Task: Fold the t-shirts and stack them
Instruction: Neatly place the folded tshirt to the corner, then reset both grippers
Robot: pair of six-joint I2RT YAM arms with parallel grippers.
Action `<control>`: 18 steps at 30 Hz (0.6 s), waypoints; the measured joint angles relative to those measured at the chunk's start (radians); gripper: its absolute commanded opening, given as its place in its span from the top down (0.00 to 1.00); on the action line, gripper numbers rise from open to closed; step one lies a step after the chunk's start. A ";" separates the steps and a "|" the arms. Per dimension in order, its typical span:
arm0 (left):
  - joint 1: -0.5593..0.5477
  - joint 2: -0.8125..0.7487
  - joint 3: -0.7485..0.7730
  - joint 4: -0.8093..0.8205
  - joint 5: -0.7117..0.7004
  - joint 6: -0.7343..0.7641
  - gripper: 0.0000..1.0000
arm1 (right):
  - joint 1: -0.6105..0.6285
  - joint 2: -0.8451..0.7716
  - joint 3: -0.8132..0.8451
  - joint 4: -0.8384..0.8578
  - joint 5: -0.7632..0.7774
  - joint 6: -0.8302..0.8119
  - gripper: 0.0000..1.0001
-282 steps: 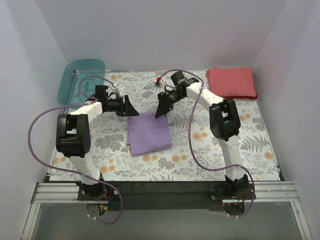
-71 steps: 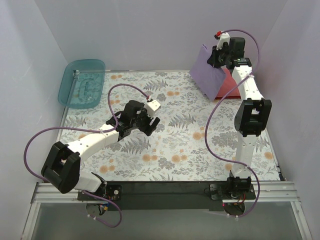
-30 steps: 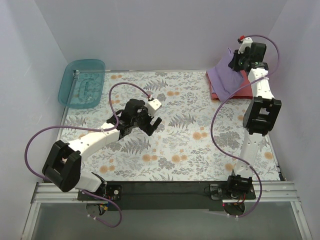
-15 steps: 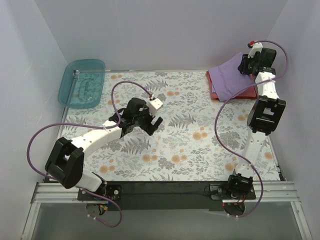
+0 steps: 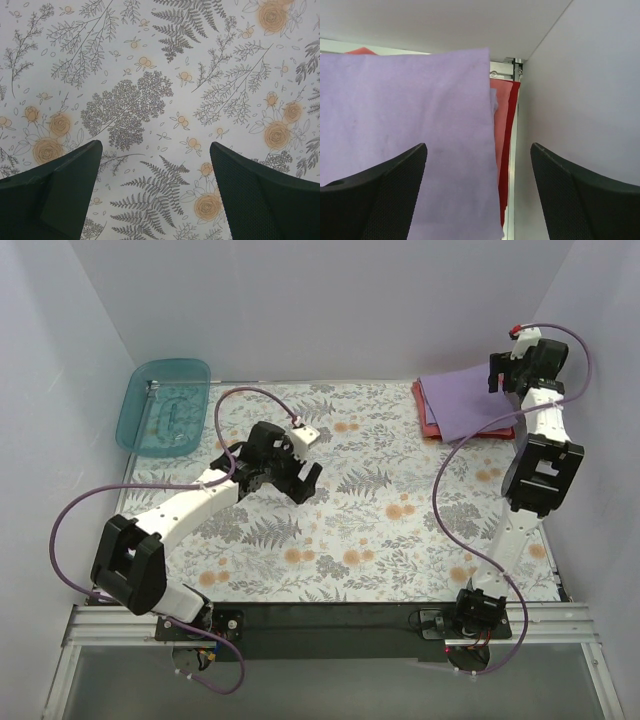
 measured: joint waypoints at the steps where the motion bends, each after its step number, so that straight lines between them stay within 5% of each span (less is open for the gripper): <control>1: 0.014 0.000 0.011 -0.016 0.019 -0.012 0.11 | -0.001 -0.027 -0.019 0.002 -0.003 0.000 0.09; 18: 0.362 0.192 0.390 -0.218 0.311 -0.206 0.11 | 0.018 -0.541 -0.225 -0.294 -0.300 0.053 0.02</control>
